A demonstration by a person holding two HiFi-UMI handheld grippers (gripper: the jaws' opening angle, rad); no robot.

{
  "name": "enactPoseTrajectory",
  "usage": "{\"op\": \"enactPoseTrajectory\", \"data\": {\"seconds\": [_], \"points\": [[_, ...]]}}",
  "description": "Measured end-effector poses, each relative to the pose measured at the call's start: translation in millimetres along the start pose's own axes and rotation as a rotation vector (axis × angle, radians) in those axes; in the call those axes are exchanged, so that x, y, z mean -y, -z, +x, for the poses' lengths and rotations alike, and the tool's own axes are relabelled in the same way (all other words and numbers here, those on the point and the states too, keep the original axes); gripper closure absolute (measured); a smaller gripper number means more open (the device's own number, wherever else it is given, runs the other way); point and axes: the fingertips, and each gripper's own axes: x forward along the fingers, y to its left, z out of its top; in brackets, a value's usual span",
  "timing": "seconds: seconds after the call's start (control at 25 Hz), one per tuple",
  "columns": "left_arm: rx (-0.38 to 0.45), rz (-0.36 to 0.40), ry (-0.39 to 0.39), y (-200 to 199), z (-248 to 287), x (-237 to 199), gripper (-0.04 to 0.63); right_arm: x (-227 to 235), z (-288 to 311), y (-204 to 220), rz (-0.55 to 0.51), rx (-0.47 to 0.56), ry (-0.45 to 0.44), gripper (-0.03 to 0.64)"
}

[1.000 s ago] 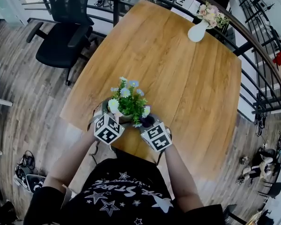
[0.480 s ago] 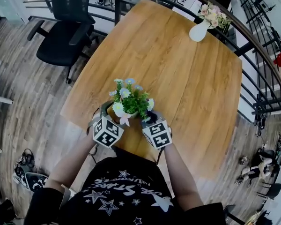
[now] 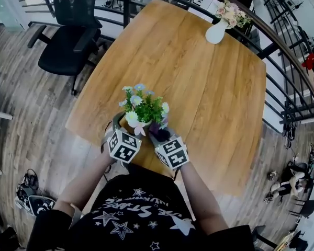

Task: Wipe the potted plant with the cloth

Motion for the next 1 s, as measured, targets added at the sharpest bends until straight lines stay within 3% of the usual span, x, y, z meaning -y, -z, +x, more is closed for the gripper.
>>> {"op": "enactPoseTrajectory", "data": {"seconds": [0.28,0.52,0.72,0.88,1.0], "points": [[0.016,-0.029,-0.029,-3,2,5,0.17,-17,-3,7,-0.073,-0.023,-0.036,0.529],[0.046,0.03,0.052,0,-5,11,0.17,-7,-8,7,-0.056,-0.022,0.009,0.529],[0.129,0.171,0.161,-4,-19,11,0.167,0,-11,7,-0.038,-0.018,0.027,0.529],[0.122,0.262,0.282,1,-19,-9,0.073,-1,-7,7,-0.029,-0.02,0.029,0.529],[0.135,0.355,0.397,-6,-19,-13,0.04,0,-4,7,-0.023,-0.022,0.028,0.529]]}}
